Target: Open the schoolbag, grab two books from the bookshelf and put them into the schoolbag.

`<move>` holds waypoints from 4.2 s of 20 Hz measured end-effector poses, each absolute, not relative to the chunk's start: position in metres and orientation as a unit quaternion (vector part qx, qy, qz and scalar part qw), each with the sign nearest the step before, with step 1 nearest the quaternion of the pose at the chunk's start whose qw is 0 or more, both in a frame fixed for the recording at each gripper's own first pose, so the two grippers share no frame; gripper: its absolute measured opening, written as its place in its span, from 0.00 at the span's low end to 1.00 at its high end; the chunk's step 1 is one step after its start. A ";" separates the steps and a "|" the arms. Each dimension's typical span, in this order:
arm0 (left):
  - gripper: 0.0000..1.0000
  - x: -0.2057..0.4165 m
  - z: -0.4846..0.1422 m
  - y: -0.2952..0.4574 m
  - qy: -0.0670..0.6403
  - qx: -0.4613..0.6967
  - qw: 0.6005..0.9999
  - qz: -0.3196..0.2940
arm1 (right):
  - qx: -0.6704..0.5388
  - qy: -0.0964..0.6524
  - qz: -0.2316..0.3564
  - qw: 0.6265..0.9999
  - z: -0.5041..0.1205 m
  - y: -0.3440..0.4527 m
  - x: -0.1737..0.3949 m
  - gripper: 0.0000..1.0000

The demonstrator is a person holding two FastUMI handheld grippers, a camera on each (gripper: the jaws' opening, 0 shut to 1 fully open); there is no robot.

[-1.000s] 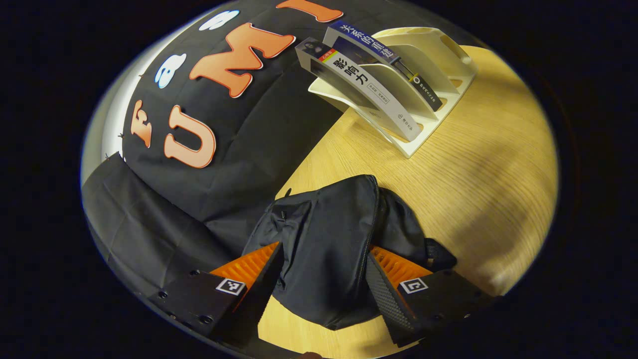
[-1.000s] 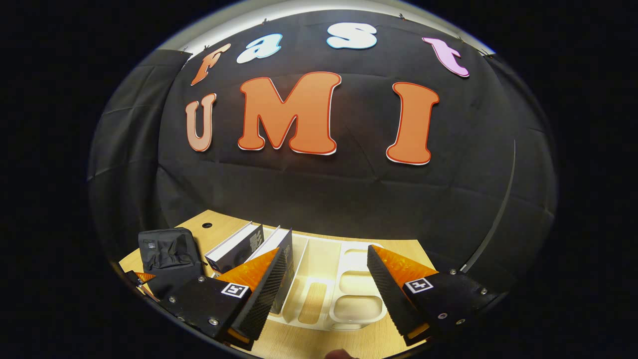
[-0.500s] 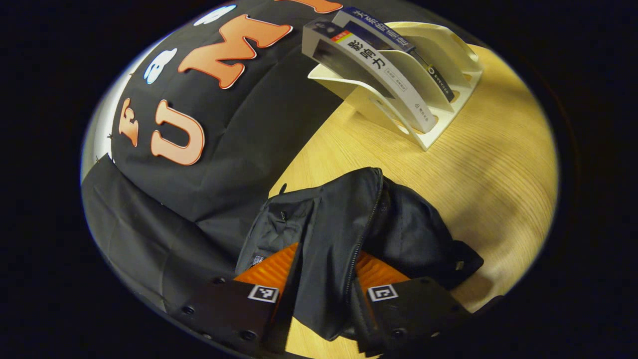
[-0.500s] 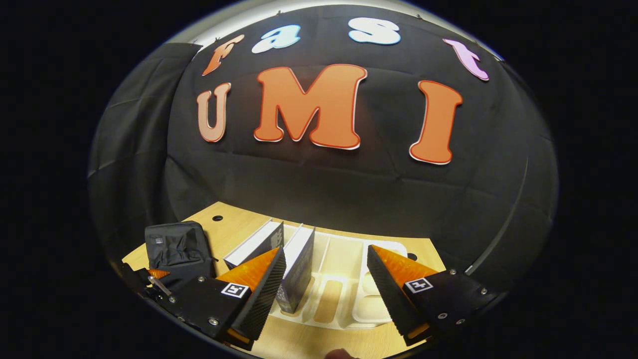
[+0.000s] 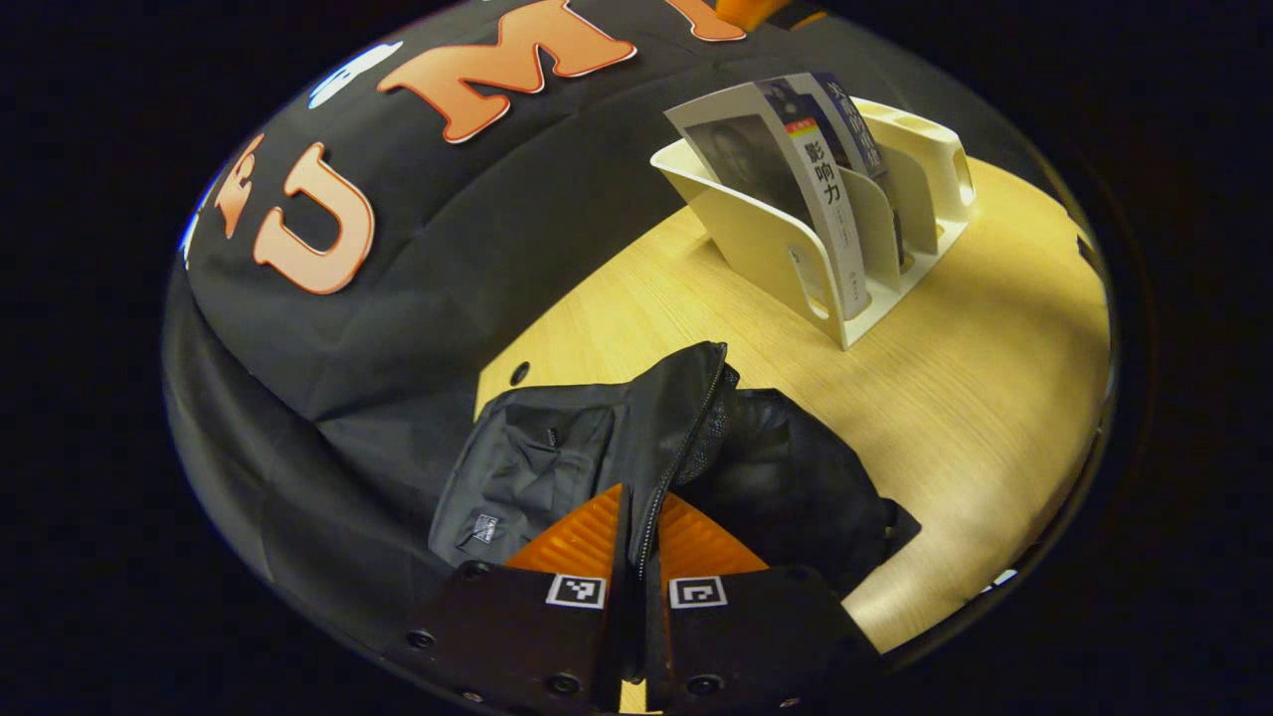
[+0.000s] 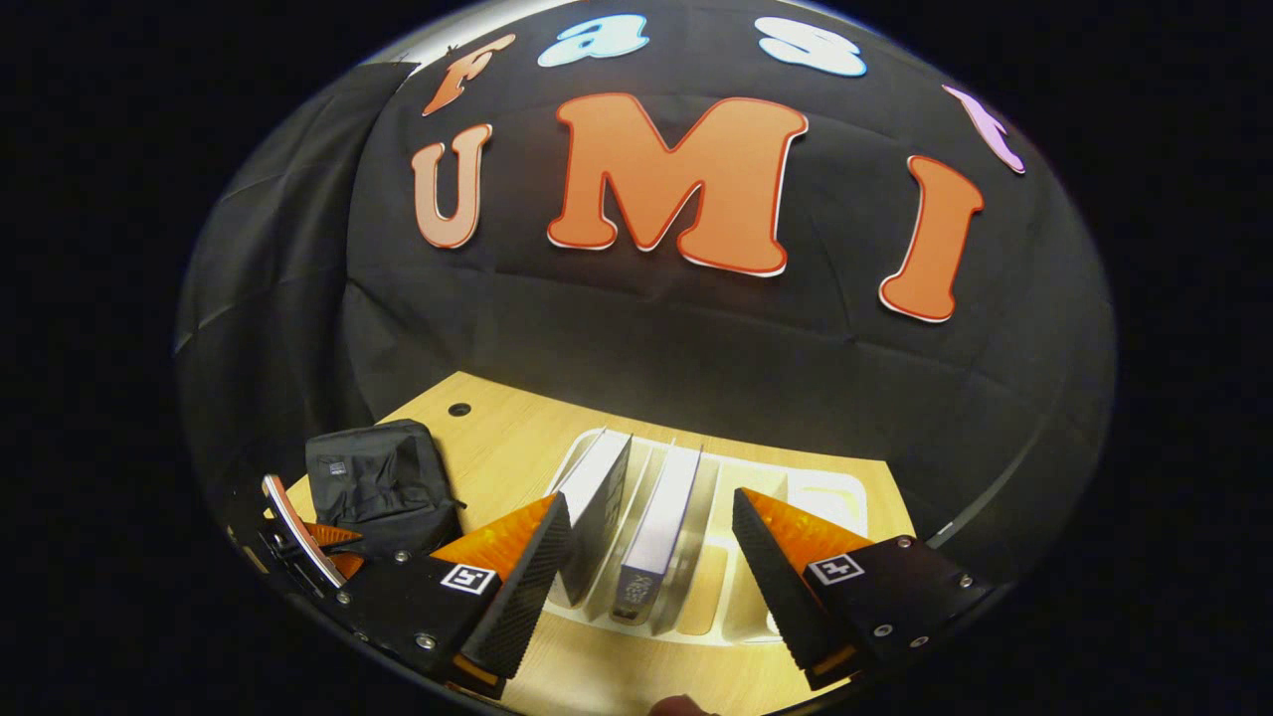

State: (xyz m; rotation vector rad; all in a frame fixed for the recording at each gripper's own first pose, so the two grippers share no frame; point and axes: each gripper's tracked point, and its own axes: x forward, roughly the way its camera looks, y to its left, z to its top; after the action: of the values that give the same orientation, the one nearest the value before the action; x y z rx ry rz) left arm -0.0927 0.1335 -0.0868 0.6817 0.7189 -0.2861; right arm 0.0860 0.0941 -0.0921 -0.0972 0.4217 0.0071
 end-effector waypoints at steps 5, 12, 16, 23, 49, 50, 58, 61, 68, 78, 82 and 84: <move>0.07 -0.081 -0.062 0.138 0.336 0.310 0.870 -0.185 | -0.065 0.247 0.004 0.967 -0.098 0.114 0.103 0.98; 0.07 -0.072 -0.042 0.141 0.342 0.282 0.869 -0.221 | -0.036 0.330 0.006 0.943 -0.113 0.138 0.125 0.98; 0.07 -0.074 -0.036 0.141 0.359 0.270 0.861 -0.239 | -0.032 0.390 0.004 0.920 -0.138 0.148 0.145 0.99; 0.06 -0.085 -0.031 0.144 0.405 0.258 0.825 -0.296 | 0.025 0.479 -0.008 0.878 -0.168 0.153 0.160 0.99; 0.06 -0.104 -0.028 0.129 0.453 0.213 0.777 -0.383 | 0.114 0.526 -0.067 0.840 -0.136 0.143 0.043 0.37; 0.05 -0.104 -0.028 0.129 0.453 0.212 0.776 -0.384 | 0.120 0.520 -0.065 0.843 -0.132 0.142 0.034 0.37; 0.05 -0.110 -0.030 0.123 0.456 0.205 0.778 -0.381 | 0.217 0.487 -0.055 0.844 -0.123 0.151 -0.035 0.35; 0.05 -0.114 -0.027 0.119 0.455 0.200 0.779 -0.381 | 0.271 0.474 -0.034 0.837 -0.130 0.165 -0.050 0.35; 0.06 -0.116 -0.022 0.112 0.458 0.177 0.785 -0.377 | 0.374 0.439 0.006 0.817 -0.146 0.198 -0.059 0.35; 0.05 -0.122 -0.019 0.103 0.461 0.142 0.795 -0.366 | 0.476 0.395 0.065 0.783 -0.193 0.277 -0.024 0.34; 0.05 -0.123 -0.018 0.098 0.462 0.135 0.797 -0.365 | 0.520 0.371 0.073 0.766 -0.207 0.298 0.006 0.34; 0.05 -0.124 -0.018 0.095 0.462 0.129 0.798 -0.365 | 0.549 0.356 0.076 0.752 -0.211 0.308 0.020 0.34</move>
State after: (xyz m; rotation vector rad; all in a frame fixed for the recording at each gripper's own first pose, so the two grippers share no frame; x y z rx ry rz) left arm -0.1237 0.0953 -0.0182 0.2770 0.9924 -0.7826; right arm 0.0199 0.3080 -0.2114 1.1982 0.7775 0.1659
